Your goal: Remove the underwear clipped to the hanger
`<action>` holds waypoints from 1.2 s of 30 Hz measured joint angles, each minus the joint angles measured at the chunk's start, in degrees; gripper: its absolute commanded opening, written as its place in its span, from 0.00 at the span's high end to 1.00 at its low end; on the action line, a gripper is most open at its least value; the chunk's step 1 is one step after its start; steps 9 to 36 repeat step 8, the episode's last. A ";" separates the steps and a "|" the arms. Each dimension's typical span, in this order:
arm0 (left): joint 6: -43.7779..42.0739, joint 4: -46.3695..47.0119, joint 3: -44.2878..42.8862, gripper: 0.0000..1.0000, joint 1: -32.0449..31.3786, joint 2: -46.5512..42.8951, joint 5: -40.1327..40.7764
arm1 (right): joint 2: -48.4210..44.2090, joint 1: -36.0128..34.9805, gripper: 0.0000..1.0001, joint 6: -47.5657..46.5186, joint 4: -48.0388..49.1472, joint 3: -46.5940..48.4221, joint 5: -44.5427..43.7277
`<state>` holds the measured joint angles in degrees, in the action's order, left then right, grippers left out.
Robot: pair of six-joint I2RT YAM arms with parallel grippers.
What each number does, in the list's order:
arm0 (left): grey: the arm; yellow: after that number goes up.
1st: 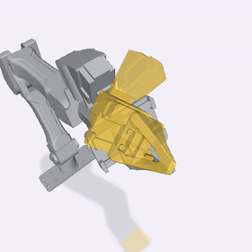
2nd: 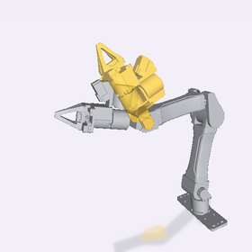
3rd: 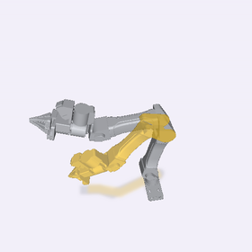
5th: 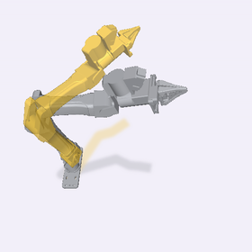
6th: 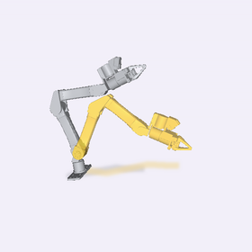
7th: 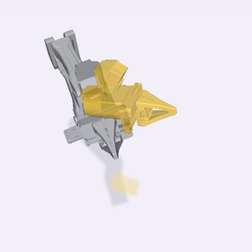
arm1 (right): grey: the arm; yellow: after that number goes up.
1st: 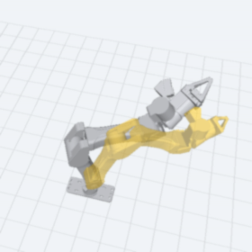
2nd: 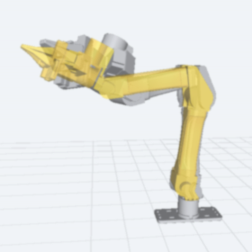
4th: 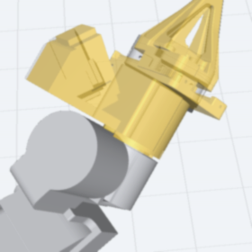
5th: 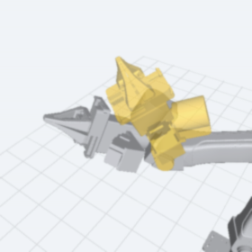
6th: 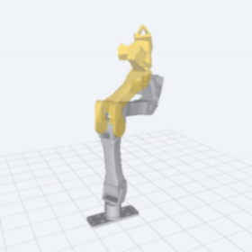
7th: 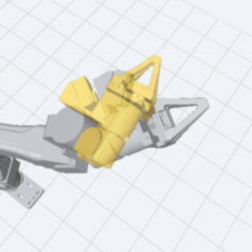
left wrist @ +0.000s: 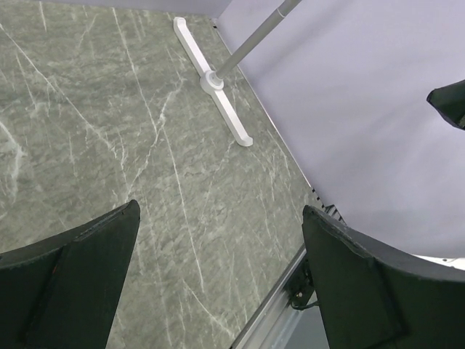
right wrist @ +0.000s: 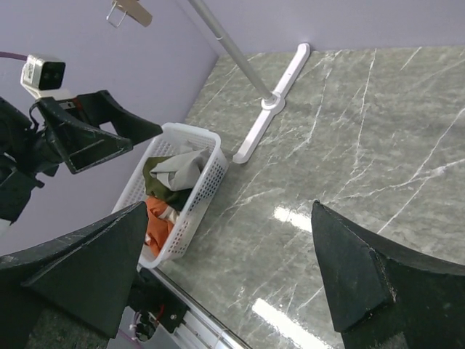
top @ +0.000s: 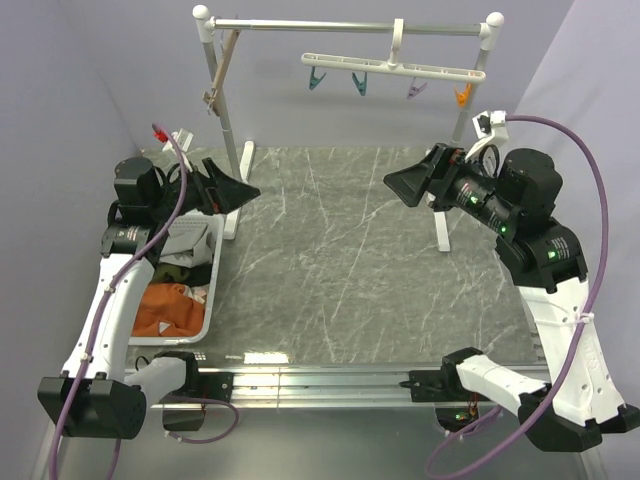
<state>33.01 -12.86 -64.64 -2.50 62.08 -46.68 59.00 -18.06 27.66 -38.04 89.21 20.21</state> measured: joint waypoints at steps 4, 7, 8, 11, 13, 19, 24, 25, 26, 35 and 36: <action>0.72 -0.31 -0.33 0.01 0.00 0.07 0.07 | 0.31 0.00 0.00 0.02 -0.07 0.15 0.70; 0.66 -0.79 -1.55 0.01 0.00 0.07 0.46 | 0.37 0.00 0.00 0.00 -0.04 0.59 1.90; 0.63 -0.90 -1.97 0.01 0.00 0.00 0.68 | 0.37 0.00 0.00 0.00 -0.15 0.81 2.12; 0.63 -0.90 -1.97 0.01 0.00 0.00 0.68 | 0.37 0.00 0.00 0.00 -0.15 0.81 2.12; 0.63 -0.90 -1.97 0.01 0.00 0.00 0.68 | 0.37 0.00 0.00 0.00 -0.15 0.81 2.12; 0.63 -0.90 -1.97 0.01 0.00 0.00 0.68 | 0.37 0.00 0.00 0.00 -0.15 0.81 2.12; 0.63 -0.90 -1.97 0.01 0.00 0.00 0.68 | 0.37 0.00 0.00 0.00 -0.15 0.81 2.12; 0.63 -0.90 -1.97 0.01 0.00 0.00 0.68 | 0.37 0.00 0.00 0.00 -0.15 0.81 2.12; 0.63 -0.90 -1.97 0.01 0.00 0.00 0.68 | 0.37 0.00 0.00 0.00 -0.15 0.81 2.12; 0.63 -0.90 -1.97 0.01 0.00 0.00 0.68 | 0.37 0.00 0.00 0.00 -0.15 0.81 2.12; 0.63 -0.90 -1.97 0.01 0.00 0.00 0.68 | 0.37 0.00 0.00 0.00 -0.15 0.81 2.12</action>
